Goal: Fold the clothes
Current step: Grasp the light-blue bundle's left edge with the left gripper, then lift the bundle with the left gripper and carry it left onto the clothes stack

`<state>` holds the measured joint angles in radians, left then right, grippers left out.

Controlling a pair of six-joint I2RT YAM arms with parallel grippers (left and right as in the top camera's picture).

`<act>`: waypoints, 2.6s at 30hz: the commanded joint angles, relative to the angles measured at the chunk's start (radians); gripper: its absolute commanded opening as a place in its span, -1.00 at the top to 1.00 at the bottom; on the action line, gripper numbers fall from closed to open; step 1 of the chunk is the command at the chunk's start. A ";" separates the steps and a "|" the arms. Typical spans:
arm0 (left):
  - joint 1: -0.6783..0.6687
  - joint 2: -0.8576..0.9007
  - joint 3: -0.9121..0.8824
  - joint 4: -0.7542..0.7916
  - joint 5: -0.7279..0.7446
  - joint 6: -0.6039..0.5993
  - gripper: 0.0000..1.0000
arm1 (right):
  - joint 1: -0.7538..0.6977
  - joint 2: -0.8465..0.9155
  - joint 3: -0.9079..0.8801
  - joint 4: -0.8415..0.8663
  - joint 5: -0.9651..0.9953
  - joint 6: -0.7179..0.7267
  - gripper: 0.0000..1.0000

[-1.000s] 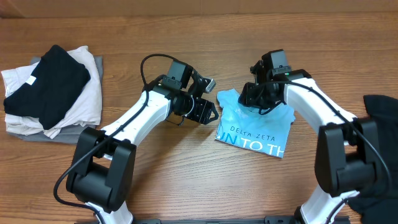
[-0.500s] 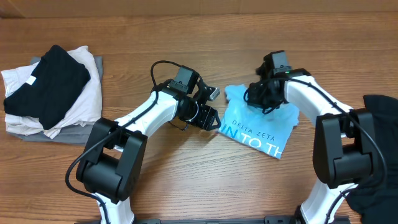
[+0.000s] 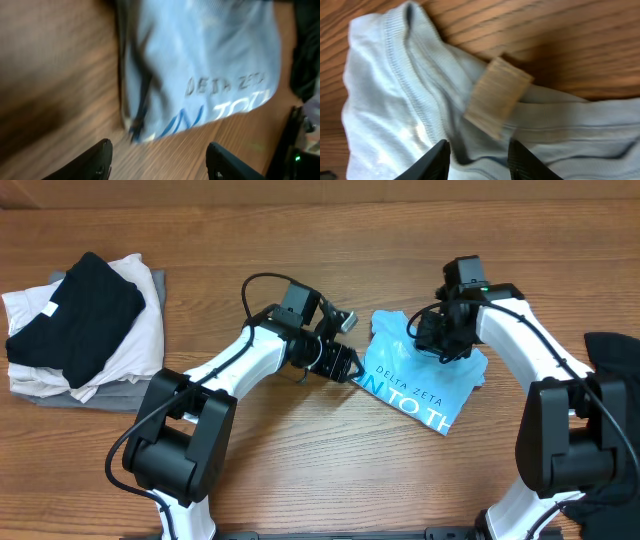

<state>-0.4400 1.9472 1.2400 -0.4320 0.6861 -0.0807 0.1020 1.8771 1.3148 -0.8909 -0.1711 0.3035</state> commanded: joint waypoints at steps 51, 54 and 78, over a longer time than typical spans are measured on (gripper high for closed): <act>0.018 0.204 0.051 -0.052 0.061 -0.200 -0.80 | -0.246 -0.031 -0.157 0.153 -0.280 -0.053 0.12; 0.007 0.282 0.051 0.008 0.147 -0.242 -0.75 | -0.246 -0.031 -0.157 0.152 -0.280 -0.053 0.12; -0.050 0.352 0.060 0.203 0.249 -0.346 0.83 | -0.246 -0.031 -0.156 0.125 -0.280 -0.053 0.15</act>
<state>-0.4843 2.2593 1.3228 -0.2195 1.0031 -0.4210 -0.1440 1.8763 1.1606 -0.7578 -0.4301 0.2596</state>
